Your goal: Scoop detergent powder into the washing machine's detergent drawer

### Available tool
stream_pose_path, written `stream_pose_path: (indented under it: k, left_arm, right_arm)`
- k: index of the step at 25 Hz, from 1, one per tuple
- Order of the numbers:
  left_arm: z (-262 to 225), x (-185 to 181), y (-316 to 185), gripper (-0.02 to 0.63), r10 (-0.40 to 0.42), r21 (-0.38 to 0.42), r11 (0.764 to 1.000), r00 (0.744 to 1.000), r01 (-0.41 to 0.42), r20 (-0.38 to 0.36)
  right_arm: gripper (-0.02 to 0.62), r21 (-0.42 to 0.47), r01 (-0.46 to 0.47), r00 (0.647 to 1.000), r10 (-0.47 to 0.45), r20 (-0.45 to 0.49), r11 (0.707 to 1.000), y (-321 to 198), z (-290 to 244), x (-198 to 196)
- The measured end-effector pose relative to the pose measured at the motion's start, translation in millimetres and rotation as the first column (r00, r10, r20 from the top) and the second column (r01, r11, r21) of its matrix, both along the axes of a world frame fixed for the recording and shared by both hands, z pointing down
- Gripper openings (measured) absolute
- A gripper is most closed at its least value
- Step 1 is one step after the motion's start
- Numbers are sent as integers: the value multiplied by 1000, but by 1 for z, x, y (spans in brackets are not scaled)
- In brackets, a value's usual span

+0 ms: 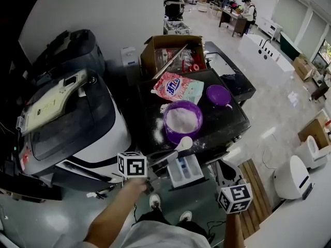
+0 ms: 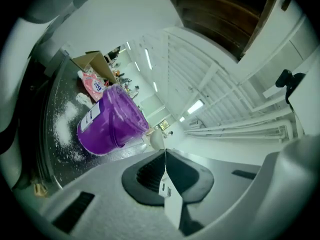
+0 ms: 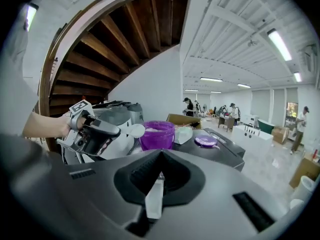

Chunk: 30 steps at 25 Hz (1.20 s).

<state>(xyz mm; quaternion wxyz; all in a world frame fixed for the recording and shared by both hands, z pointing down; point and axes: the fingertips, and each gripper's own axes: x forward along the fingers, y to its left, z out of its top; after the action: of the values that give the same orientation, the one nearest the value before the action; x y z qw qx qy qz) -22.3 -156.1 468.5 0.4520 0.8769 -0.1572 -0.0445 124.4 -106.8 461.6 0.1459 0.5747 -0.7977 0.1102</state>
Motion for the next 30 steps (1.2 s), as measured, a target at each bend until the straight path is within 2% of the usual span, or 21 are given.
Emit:
stream_pose_path:
  k: [6, 14, 22, 24, 26, 30]
  left_arm:
    - [30, 23, 28, 14, -39, -32, 999, 998, 40, 44]
    - [76, 35, 44, 14, -80, -57, 994, 986, 89, 144]
    - [119, 55, 49, 14, -19, -50, 998, 965, 33, 263]
    - [132, 58, 47, 14, 9, -24, 1000, 945, -1, 328]
    - [145, 62, 47, 14, 45, 21, 998, 907, -59, 418]
    - [167, 68, 45, 14, 106, 111, 971, 796, -212, 595]
  right_arm:
    - [-3, -42, 52, 999, -51, 12, 998, 20, 25, 23]
    - [-3, -88, 111, 994, -108, 31, 990, 34, 67, 36]
    - [-3, -145, 130, 991, -125, 48, 981, 36, 105, 41]
    - [-3, -151, 129, 991, -123, 46, 980, 36, 110, 42]
    - [-3, -159, 124, 992, -118, 42, 980, 36, 115, 43]
    - [-3, -175, 117, 993, -113, 37, 978, 38, 126, 43]
